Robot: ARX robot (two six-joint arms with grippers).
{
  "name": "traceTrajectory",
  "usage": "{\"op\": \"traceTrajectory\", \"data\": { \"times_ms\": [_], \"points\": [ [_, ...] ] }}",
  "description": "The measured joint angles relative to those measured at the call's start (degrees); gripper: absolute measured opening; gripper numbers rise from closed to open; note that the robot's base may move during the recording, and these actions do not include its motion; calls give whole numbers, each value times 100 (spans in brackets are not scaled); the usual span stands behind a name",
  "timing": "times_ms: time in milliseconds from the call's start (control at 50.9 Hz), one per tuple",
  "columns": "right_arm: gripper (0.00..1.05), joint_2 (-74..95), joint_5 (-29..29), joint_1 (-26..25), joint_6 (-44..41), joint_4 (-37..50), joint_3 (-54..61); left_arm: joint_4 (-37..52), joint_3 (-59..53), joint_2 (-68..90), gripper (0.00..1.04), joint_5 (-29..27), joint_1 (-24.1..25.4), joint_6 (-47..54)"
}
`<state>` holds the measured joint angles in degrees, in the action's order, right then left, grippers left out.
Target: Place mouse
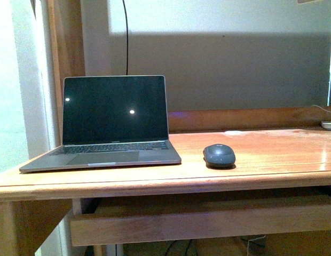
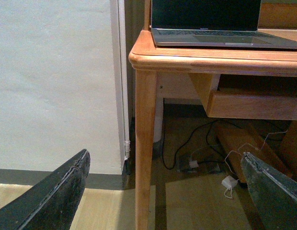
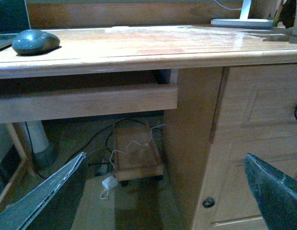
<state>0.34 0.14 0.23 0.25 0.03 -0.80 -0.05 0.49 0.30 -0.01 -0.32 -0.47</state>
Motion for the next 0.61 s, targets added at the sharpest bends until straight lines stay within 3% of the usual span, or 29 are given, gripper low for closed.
{"op": "traceTrajectory", "data": {
  "times_ms": [609],
  "points": [
    [97, 0, 0, 0, 0, 0, 0, 0, 0, 0, 97, 0, 0, 0]
  ]
}}
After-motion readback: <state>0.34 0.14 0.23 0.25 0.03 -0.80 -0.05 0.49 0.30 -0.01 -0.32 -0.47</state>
